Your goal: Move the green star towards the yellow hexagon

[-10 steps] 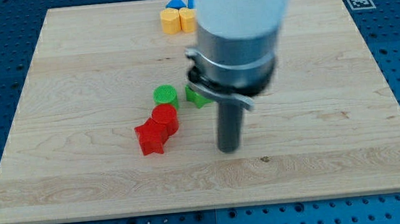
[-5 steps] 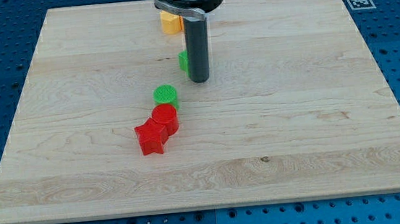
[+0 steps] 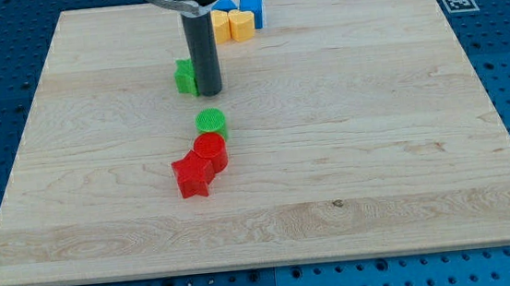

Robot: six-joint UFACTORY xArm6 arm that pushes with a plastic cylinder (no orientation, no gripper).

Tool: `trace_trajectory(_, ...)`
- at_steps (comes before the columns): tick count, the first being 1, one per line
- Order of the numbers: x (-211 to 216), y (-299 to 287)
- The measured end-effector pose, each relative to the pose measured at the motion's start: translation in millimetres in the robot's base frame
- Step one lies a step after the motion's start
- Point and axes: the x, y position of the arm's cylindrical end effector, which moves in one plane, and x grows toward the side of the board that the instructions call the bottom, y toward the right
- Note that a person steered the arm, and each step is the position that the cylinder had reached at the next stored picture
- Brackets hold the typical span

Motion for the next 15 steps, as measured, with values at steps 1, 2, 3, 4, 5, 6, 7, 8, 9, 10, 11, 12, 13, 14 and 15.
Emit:
trace_trajectory(1,-4,-10)
trace_trajectory(2,-4,-32)
trace_trajectory(3,-12,-55)
trace_trajectory(4,-27,-55)
trace_trajectory(5,-27,-56)
trace_trajectory(6,-27,-68)
trace_trajectory(7,-31,-85)
trace_trajectory(8,-44,-95)
trace_trajectory(9,-46,-95)
trace_trajectory(10,-57,-95)
trace_trajectory(11,-63,-93)
trace_trajectory(12,-67,-93)
trace_trajectory(13,-68,-93)
trace_trajectory(14,-79,-91)
trace_trajectory(15,-61,-88)
